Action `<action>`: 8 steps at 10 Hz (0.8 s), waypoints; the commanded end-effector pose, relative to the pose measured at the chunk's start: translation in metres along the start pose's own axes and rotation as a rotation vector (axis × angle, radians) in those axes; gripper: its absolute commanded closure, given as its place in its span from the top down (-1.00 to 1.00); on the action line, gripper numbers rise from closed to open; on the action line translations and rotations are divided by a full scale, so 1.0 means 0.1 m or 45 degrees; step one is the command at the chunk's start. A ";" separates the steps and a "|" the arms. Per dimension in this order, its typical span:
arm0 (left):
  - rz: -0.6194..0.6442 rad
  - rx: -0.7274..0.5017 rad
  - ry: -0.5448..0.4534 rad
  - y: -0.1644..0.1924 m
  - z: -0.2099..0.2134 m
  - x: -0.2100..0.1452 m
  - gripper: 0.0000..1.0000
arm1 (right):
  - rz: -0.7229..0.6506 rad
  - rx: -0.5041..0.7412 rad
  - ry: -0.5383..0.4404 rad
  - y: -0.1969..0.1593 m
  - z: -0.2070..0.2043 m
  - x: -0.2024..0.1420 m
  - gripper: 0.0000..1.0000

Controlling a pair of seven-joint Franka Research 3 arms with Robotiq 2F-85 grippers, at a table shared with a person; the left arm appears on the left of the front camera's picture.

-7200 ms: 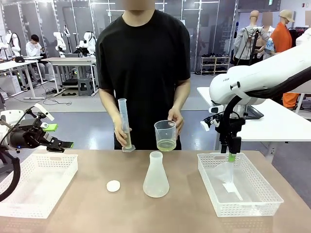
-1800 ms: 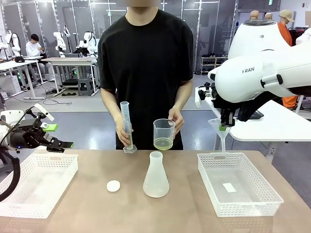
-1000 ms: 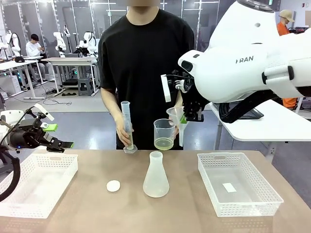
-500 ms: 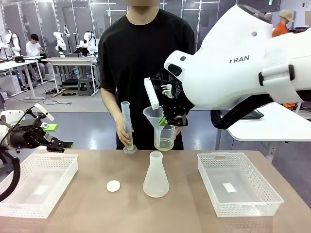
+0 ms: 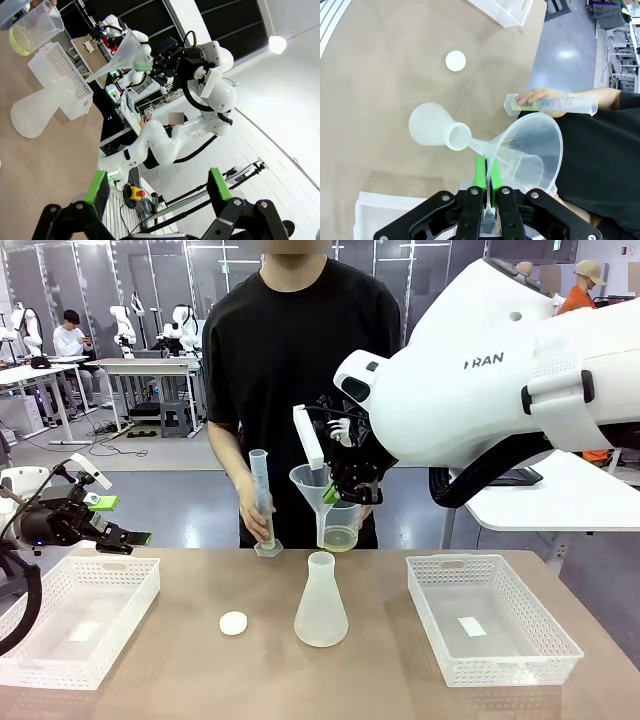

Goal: Prepare the solutions needed for the experiment.
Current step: Pick up the Plastic Funnel and insert it into the Big flask.

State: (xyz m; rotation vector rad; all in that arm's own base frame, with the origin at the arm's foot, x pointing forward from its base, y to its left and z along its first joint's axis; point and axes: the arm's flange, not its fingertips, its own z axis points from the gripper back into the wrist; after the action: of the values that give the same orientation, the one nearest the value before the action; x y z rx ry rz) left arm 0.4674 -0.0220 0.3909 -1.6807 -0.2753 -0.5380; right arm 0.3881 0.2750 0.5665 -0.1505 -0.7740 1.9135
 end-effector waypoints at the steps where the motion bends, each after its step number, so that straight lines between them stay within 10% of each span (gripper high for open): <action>1: -0.005 -0.002 -0.002 -0.01 0.00 0.01 1.00 | -0.005 -0.004 0.001 0.01 -0.04 0.01 -0.92; 8: -0.005 -0.002 -0.002 -0.01 0.00 0.01 1.00 | -0.034 -0.008 0.018 -0.05 -0.35 -0.08 -0.92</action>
State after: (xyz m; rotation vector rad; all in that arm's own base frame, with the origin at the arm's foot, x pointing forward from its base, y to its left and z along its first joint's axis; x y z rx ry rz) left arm 0.4674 -0.0219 0.3909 -1.6807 -0.2756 -0.5378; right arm 0.4058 0.2816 0.5395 -0.1539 -0.7555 1.8989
